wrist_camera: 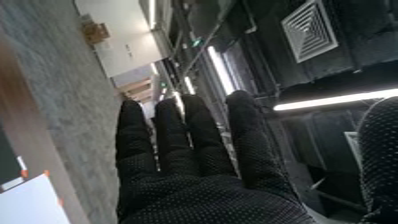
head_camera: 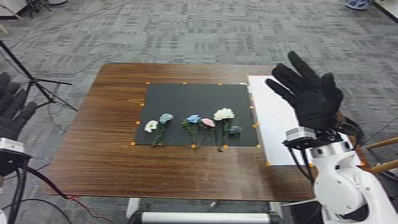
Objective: Arrange flowers
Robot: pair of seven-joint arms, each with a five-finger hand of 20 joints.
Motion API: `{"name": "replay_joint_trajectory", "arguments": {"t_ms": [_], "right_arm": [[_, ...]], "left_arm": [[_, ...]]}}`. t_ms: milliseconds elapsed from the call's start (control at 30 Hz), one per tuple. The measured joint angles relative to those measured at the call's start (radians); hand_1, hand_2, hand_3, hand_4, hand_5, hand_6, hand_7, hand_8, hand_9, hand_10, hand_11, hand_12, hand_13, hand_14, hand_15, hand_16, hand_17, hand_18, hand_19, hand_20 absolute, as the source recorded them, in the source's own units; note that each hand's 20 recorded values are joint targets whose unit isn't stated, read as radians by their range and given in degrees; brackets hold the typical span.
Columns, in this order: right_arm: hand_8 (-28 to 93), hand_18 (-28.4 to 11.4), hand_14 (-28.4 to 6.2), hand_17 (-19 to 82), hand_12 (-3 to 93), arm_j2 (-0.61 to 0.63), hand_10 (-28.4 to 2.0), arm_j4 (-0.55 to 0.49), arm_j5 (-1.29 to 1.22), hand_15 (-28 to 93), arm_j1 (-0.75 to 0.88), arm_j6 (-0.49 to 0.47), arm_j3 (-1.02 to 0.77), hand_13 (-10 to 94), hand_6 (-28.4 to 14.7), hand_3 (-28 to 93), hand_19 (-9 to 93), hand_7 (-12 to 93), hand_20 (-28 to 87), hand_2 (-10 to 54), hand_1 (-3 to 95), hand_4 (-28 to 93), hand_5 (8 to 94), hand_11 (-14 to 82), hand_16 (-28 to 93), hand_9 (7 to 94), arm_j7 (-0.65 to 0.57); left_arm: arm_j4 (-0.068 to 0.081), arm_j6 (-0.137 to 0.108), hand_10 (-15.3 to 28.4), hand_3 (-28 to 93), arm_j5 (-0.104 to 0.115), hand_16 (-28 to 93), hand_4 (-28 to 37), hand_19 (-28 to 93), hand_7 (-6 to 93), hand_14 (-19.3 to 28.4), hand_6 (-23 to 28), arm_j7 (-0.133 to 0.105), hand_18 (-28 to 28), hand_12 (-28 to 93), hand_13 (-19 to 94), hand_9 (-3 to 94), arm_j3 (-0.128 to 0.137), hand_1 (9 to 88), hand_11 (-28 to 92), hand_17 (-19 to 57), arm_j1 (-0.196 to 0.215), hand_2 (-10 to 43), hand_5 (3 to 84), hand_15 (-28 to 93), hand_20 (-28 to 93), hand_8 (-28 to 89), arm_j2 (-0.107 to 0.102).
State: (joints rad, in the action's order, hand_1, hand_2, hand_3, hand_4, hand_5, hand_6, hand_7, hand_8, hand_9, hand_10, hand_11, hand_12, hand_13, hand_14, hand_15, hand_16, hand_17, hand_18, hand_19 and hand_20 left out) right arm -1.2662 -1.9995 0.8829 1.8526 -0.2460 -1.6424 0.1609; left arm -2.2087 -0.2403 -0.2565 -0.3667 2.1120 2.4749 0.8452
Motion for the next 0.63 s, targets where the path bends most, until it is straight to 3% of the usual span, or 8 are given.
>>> {"name": "replay_joint_trajectory", "arguments": {"t_ms": [100, 200, 300, 433, 633], "right_arm": [[-8, -14.3, -13.3, 10, 10.1, -0.002, -16.9, -0.002, 0.004, 16, -0.001, -0.027, -0.009, 19, -3.9, 74, 19, 4, 15, 0.9, 9.2, -25, 33.9, 1.9, 2, 32.4, -0.005], [-9, -13.4, -10.1, 11, 9.8, -0.004, -13.9, -0.004, 0.006, 15, 0.001, -0.048, -0.019, 21, -4.7, 74, 19, 5, 14, 0.6, 9.9, -25, 35.7, 2.7, 1, 35.2, -0.006], [-9, -11.4, -8.9, 12, 9.1, -0.003, -13.3, -0.007, 0.010, 15, 0.007, -0.038, -0.017, 22, -6.4, 75, 17, 4, 13, 0.7, 10.1, -25, 37.1, 3.4, -1, 36.6, 0.005], [-9, -10.9, -8.7, 12, 8.6, -0.002, -14.0, -0.011, 0.017, 17, 0.013, -0.011, -0.008, 21, -6.8, 75, 16, 4, 13, 1.0, 10.2, -25, 37.3, 3.5, -4, 36.5, 0.026], [-9, -12.0, -10.2, 12, 8.7, -0.004, -15.4, -0.010, 0.019, 18, 0.012, -0.022, -0.001, 21, -5.9, 75, 17, 4, 14, 1.2, 10.2, -25, 37.7, 3.3, -5, 36.1, 0.020]], "left_arm": [[0.000, -0.011, 9.7, 66, 0.004, 0, -28.3, 10, 3.2, 7.1, 5.5, -0.007, 8.8, 11, 16, 25.6, -0.018, 19.7, 3, -3.6, -0.014, 17.4, 31.0, 3, 11, -6, -0.003], [0.006, -0.023, 9.9, 67, 0.013, -1, -28.3, 10, 3.5, 7.1, 5.5, -0.012, 8.8, 11, 16, 25.7, -0.055, 19.8, 3, -3.5, -0.043, 17.3, 31.2, 4, 11, -6, -0.011], [0.012, -0.024, 10.0, 67, 0.017, -1, -28.3, 10, 3.8, 7.1, 5.5, -0.012, 8.9, 11, 16, 26.1, -0.077, 19.8, 4, -3.4, -0.067, 17.2, 31.4, 4, 11, -6, -0.018], [0.014, -0.025, 9.7, 67, 0.027, -1, -28.3, 11, 3.9, 7.2, 5.7, -0.020, 8.9, 11, 16, 26.7, -0.085, 20.0, 4, -3.3, -0.071, 17.0, 31.8, 5, 11, -6, -0.024], [0.029, -0.024, 9.2, 66, 0.056, -1, -28.3, 11, 4.0, 7.3, 5.5, -0.041, 8.9, 10, 17, 27.8, -0.131, 20.1, 5, -3.2, -0.090, 17.7, 32.4, 5, 11, -6, -0.032]]}}
